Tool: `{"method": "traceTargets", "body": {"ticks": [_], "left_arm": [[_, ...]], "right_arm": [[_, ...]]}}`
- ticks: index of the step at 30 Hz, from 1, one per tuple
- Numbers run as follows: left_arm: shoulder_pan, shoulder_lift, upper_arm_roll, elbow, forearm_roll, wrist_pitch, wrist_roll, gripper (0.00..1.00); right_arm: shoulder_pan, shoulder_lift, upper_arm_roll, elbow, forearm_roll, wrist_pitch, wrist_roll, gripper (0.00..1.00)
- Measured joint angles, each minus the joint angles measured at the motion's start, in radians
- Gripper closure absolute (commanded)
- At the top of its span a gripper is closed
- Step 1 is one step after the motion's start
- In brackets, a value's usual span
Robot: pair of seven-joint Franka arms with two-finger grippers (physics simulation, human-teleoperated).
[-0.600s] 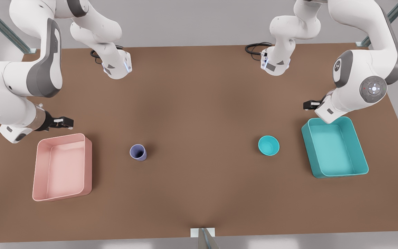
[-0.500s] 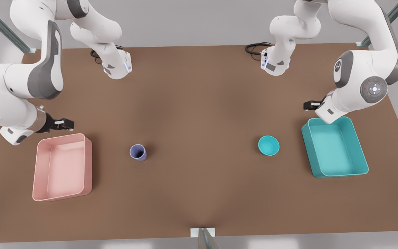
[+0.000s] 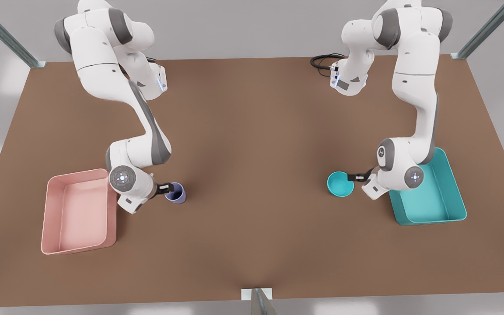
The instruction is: Put the bowls and cups in different boxes
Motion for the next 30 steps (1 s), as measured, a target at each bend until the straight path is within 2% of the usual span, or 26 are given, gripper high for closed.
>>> {"method": "traceTargets", "body": {"ticks": [8,9,10,11,12,13,21,22,24,25,27,30], "left_arm": [[-0.003,0.034,-0.022,-0.032,-0.068,0.119,0.057,0.0],[-0.004,0.038,-0.024,-0.035,-0.074,0.125,0.062,0.04],[-0.007,0.04,-0.026,-0.037,-0.078,0.129,0.067,0.27],[-0.009,0.041,-0.028,-0.039,-0.082,0.132,0.072,0.54],[-0.01,0.043,-0.028,-0.039,-0.09,0.134,0.076,0.73],[-0.01,0.044,-0.029,-0.039,-0.11,0.136,0.08,0.79],[-0.011,0.008,-0.014,-0.005,-0.162,0.096,0.083,0.79],[-0.011,-0.022,0.002,0.002,-0.154,0.073,0.082,0.79],[-0.019,-0.113,0.08,0.035,-0.119,0.005,0.081,0.79],[-0.013,-0.138,0.13,0.102,-0.089,-0.045,0.081,0.79],[0.033,-0.155,0.215,0.213,-0.042,-0.138,0.081,0.79],[0.146,-0.111,0.275,0.259,-0.004,-0.217,0.095,0.79]], "right_arm": [[0.0,-0.013,0.0,-0.105,0.003,0.171,0.102,0.0],[0.0,-0.011,0.0,-0.115,0.003,0.181,0.112,0.0],[0.0,-0.008,0.0,-0.122,0.003,0.189,0.121,0.0],[0.0,-0.006,0.0,-0.131,0.004,0.195,0.13,0.0],[0.0,-0.003,0.0,-0.14,0.004,0.201,0.139,0.0],[0.0,0.005,0.0,-0.146,0.003,0.206,0.147,0.0],[0.001,0.068,0.001,-0.161,0.002,0.237,0.197,0.0],[0.001,0.073,0.001,-0.163,0.002,0.241,0.201,0.06],[0.0,0.077,0.001,-0.168,0.004,0.251,0.209,0.47],[0.0,0.077,0.001,-0.169,0.006,0.255,0.211,0.61],[0.0,0.075,0.002,-0.162,0.019,0.261,0.21,0.77],[0.003,0.073,0.008,-0.149,0.036,0.266,0.201,0.79]]}}
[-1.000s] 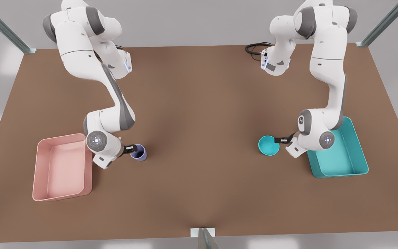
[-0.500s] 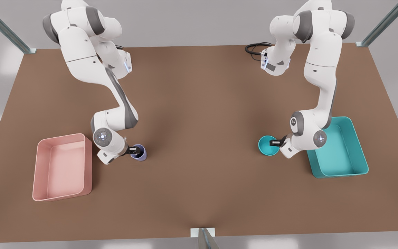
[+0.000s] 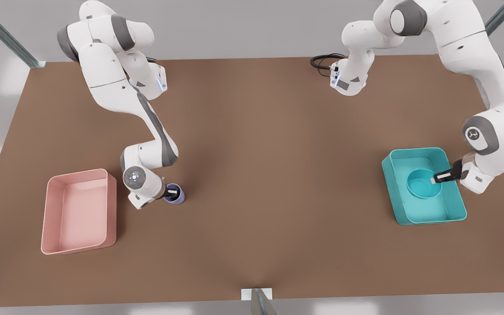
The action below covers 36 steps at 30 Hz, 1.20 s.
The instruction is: Put the bowls and cups in different boxes
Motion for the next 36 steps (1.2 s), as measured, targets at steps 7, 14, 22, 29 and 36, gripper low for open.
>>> {"method": "traceTargets", "body": {"ticks": [7,14,22,29,36], "left_arm": [[0.077,0.185,0.023,-0.004,0.016,0.023,0.058,0.79],[0.081,0.285,0.019,0.001,-0.052,0.098,0.12,0.0],[-0.029,-0.16,-0.093,0.007,0.163,-0.031,0.13,0.0],[-0.174,-0.274,-0.248,0.051,0.274,-0.226,0.019,0.0],[-0.138,-0.271,-0.265,0.077,0.295,-0.313,-0.058,0.0]], "right_arm": [[-0.047,-0.096,-0.004,0.055,-0.018,-0.021,0.001,0.79],[-0.363,-0.206,-0.048,0.114,-0.031,-0.091,-0.203,0.79],[-0.515,0.059,-0.046,0.198,0.004,-0.074,-0.478,0.79],[-0.516,0.126,-0.045,0.199,0.018,-0.017,-0.614,0.0],[-0.516,0.018,-0.04,0.191,-0.007,-0.056,-0.646,0.0]]}}
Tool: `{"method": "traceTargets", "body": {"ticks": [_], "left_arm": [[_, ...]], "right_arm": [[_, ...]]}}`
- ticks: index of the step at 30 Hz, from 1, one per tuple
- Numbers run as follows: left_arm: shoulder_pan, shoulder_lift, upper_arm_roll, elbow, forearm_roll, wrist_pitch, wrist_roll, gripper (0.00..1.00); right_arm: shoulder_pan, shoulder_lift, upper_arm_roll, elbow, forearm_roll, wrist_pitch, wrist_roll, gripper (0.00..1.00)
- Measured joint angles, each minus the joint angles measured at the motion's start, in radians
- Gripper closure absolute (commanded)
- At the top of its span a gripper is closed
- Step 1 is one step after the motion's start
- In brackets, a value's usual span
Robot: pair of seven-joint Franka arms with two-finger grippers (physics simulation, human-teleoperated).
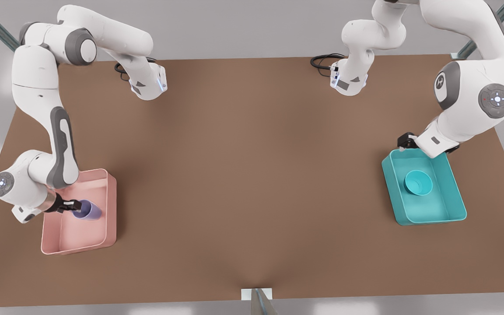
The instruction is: Put the bowls and cups in different boxes
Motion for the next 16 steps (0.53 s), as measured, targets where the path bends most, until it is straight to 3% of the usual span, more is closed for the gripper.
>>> {"method": "traceTargets", "body": {"ticks": [6,9,12,16], "left_arm": [[-0.006,-0.001,-0.024,0.057,-0.001,-0.067,-0.046,0.0],[-0.006,0.0,-0.025,0.062,-0.006,-0.094,-0.063,0.0],[-0.001,0.003,-0.026,0.063,-0.007,-0.11,-0.079,0.0],[-0.003,0.005,-0.027,0.064,-0.007,-0.122,-0.096,0.0]], "right_arm": [[0.02,-0.19,0.002,0.047,0.032,-0.247,-0.055,0.0],[0.126,-0.249,0.002,0.13,0.021,-0.414,-0.012,0.0],[0.199,-0.418,0.011,0.095,-0.008,-0.542,0.041,0.0],[0.219,-0.474,0.019,0.081,-0.033,-0.647,0.106,0.0]]}}
